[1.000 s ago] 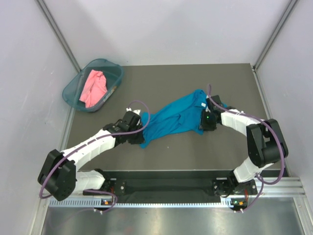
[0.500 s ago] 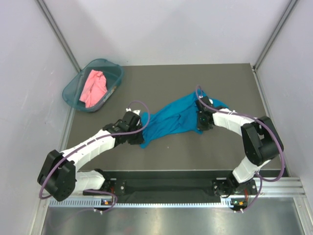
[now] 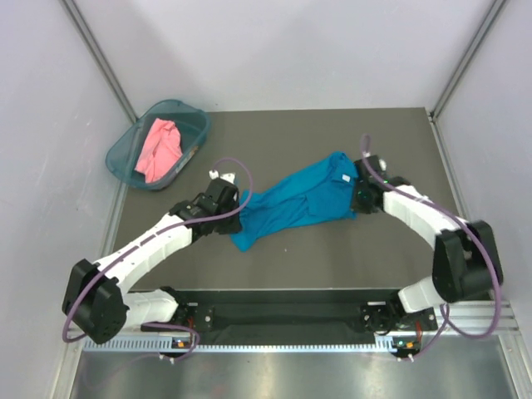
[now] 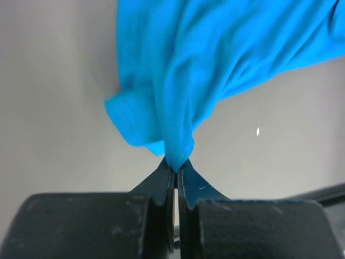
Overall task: Fold and stack the t-shirts
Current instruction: Flatten the tshirt out
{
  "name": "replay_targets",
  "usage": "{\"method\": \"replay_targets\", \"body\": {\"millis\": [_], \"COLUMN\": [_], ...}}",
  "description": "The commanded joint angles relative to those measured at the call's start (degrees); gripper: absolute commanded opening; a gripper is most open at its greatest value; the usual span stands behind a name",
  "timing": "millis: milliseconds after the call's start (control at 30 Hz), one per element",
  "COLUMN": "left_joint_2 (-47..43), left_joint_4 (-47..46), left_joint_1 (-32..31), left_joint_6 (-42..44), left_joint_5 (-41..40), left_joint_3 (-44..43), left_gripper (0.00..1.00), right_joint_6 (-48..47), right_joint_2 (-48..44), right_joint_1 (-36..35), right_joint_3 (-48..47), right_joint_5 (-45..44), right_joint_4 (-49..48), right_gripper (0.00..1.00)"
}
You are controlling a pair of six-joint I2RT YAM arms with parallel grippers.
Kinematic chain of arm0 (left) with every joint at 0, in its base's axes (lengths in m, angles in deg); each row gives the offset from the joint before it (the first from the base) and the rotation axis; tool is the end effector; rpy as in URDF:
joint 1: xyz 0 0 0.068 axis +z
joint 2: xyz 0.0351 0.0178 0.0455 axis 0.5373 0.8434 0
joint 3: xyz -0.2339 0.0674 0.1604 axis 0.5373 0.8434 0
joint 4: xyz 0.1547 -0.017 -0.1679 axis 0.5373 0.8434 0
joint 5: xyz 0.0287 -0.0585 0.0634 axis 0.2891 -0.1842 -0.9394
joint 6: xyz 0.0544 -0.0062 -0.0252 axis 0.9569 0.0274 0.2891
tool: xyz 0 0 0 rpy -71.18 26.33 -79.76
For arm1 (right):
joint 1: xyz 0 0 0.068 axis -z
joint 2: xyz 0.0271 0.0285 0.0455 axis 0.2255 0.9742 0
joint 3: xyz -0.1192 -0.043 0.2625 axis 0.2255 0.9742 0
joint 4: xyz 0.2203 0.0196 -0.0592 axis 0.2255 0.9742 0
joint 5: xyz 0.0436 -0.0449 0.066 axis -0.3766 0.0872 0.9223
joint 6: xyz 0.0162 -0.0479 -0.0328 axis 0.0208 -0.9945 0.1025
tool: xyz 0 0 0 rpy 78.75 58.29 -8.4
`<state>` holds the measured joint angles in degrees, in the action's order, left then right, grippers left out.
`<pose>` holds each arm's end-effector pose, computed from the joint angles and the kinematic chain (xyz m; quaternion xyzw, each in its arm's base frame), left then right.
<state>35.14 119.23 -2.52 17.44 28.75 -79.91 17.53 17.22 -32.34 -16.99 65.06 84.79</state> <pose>0.1717 -0.1168 0.2618 -0.0004 0.9517 -0.1471 0.2695 0.2487 0.0792 0.2312 0.0826 0.9642 0.0189 0.2513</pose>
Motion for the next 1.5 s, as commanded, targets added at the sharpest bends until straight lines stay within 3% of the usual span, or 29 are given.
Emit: {"method": "replay_targets", "body": {"millis": [0,300,467,700,867,1167,1467], "left_joint_2": [-1.42,1.91,2.53,1.92,0.60,-5.11,0.06], "left_joint_4": [3.21,11.37,14.47,11.66,1.41,-19.44,-32.37], "left_joint_1": [-0.04,1.19,1.45,1.54,1.45,1.45,1.45], "left_joint_6": [2.31,11.27,15.49,21.38,26.64,37.81,48.08], "left_joint_5": [-6.61,-21.99,-32.08,-42.12,-42.48,-34.84,-35.10], "left_joint_3": [-7.32,-25.50,-34.13,-39.50,-42.14,-43.29,-45.66], "left_gripper": [0.00,0.00,0.00,0.00,0.00,0.00,0.00], "right_joint_6": [-1.07,-4.07,-2.22,0.58,1.21,-0.72,-2.48], "right_joint_2": [-10.41,-12.99,-11.85,-8.07,-8.76,-17.20,-14.32], "right_joint_1": [5.50,22.20,25.10,29.59,30.21,30.30,30.30], "right_joint_3": [-4.93,-24.94,-36.91,-52.57,-60.39,-64.88,-66.56], "right_joint_5": [2.18,8.43,9.30,12.98,14.04,12.02,10.79], "right_joint_4": [1.27,10.48,11.81,12.09,6.64,-2.77,-7.16], "right_gripper": [0.00,0.00,0.00,0.00,0.00,0.00,0.00]}}
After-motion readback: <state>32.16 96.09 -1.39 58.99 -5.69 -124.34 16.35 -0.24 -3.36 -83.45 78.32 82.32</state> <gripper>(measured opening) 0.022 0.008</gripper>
